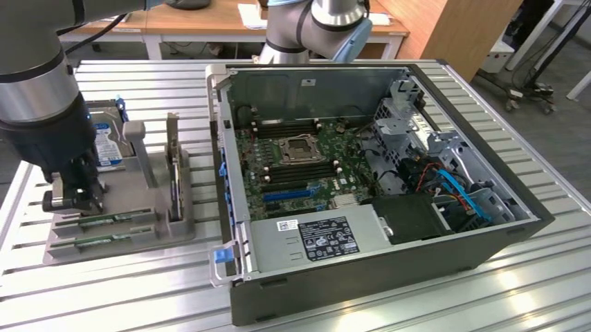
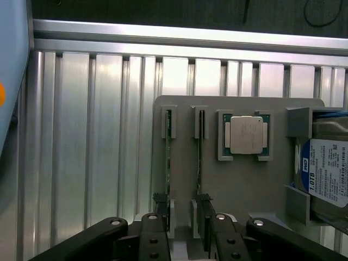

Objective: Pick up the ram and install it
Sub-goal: 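Pick up the ram and move it above insertion slot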

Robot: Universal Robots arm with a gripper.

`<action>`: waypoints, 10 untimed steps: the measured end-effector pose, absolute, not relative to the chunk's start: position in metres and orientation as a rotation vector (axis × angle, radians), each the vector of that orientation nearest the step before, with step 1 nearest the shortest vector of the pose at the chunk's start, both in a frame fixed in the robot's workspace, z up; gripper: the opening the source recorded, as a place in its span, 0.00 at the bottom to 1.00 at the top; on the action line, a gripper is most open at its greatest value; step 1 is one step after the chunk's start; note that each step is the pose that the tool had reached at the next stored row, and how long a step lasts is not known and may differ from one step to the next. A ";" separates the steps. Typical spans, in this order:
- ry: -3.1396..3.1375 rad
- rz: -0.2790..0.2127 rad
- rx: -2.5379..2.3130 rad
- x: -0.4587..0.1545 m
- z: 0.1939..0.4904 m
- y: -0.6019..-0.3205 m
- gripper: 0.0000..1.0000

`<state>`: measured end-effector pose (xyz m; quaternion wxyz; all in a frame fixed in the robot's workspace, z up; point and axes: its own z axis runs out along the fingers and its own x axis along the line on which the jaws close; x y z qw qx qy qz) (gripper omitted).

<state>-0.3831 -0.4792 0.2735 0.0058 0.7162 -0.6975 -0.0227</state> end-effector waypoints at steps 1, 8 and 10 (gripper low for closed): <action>-2.183 -0.071 2.242 -0.383 0.273 -0.479 0.35; -2.183 -0.071 2.242 -0.383 0.264 -0.479 0.35; -2.183 -0.071 2.242 -0.383 0.262 -0.479 0.35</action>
